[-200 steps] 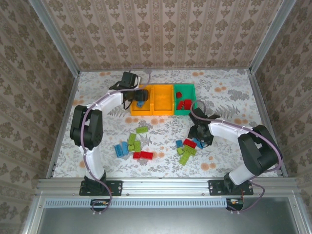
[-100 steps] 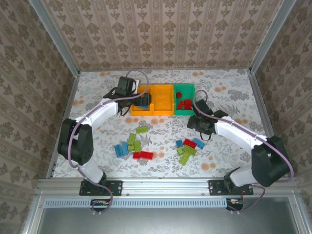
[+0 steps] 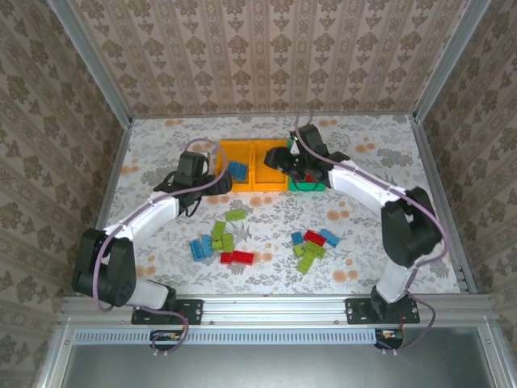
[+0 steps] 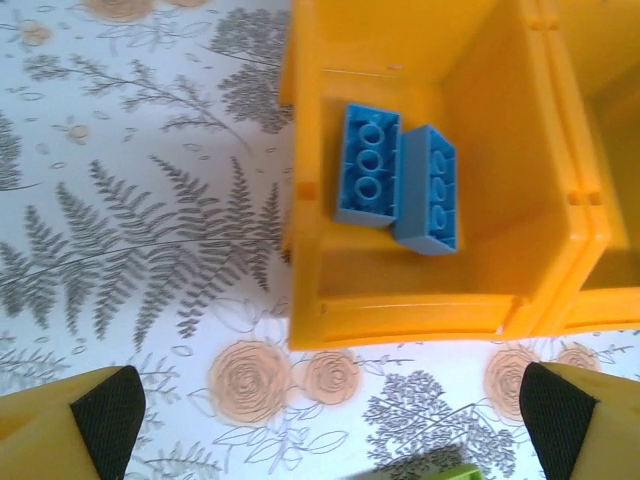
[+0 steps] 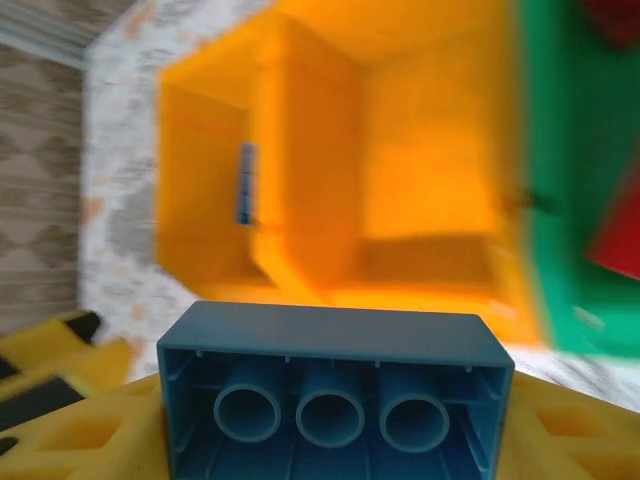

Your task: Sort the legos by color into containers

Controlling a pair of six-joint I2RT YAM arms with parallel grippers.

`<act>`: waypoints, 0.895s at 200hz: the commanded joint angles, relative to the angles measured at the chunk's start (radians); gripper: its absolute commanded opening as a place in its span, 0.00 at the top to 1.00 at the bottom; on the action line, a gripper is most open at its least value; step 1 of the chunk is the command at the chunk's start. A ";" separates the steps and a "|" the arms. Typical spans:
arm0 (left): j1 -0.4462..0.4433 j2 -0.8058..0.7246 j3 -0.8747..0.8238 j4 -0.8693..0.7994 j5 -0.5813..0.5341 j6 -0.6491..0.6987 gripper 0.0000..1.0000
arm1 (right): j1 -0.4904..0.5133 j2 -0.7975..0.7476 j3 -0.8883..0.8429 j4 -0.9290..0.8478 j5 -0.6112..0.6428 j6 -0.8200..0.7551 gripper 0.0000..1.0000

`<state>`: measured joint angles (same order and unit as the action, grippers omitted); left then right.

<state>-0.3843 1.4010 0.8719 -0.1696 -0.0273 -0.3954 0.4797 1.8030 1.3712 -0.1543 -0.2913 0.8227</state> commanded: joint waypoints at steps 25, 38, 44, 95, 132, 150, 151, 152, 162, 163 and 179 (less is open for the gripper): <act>0.021 -0.064 -0.082 0.002 -0.016 -0.014 0.00 | 0.022 0.253 0.273 0.100 -0.208 0.134 0.43; 0.022 -0.070 -0.098 -0.006 -0.009 -0.015 0.00 | 0.024 0.306 0.332 0.090 -0.221 0.160 0.43; 0.021 -0.073 -0.105 -0.009 -0.005 -0.017 0.00 | 0.024 0.326 0.356 0.084 -0.223 0.165 0.43; 0.019 -0.124 -0.178 -0.033 -0.005 -0.043 0.00 | 0.027 0.435 0.466 0.081 -0.264 0.198 0.41; 0.012 -0.166 -0.212 -0.079 -0.015 -0.051 0.00 | 0.028 0.482 0.521 0.041 -0.275 0.204 0.38; 0.001 -0.190 -0.221 -0.110 -0.020 -0.061 0.00 | 0.027 0.492 0.533 0.009 -0.263 0.193 0.32; 0.000 -0.192 -0.222 -0.112 -0.020 -0.062 0.00 | 0.027 0.493 0.534 0.006 -0.261 0.193 0.31; 0.000 -0.194 -0.223 -0.114 -0.019 -0.063 0.00 | 0.027 0.493 0.534 0.005 -0.261 0.191 0.31; -0.013 -0.210 -0.233 -0.131 -0.022 -0.070 0.00 | 0.027 0.496 0.537 -0.006 -0.254 0.186 0.28; -0.014 -0.212 -0.233 -0.133 -0.024 -0.072 0.00 | 0.027 0.496 0.538 -0.007 -0.254 0.185 0.28; -0.041 -0.242 -0.252 -0.157 -0.038 -0.092 0.00 | 0.027 0.499 0.537 -0.003 -0.253 0.182 0.24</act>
<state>-0.3935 1.2068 0.6510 -0.2554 -0.0383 -0.4435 0.5030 2.2776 1.8725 -0.1192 -0.5320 1.0058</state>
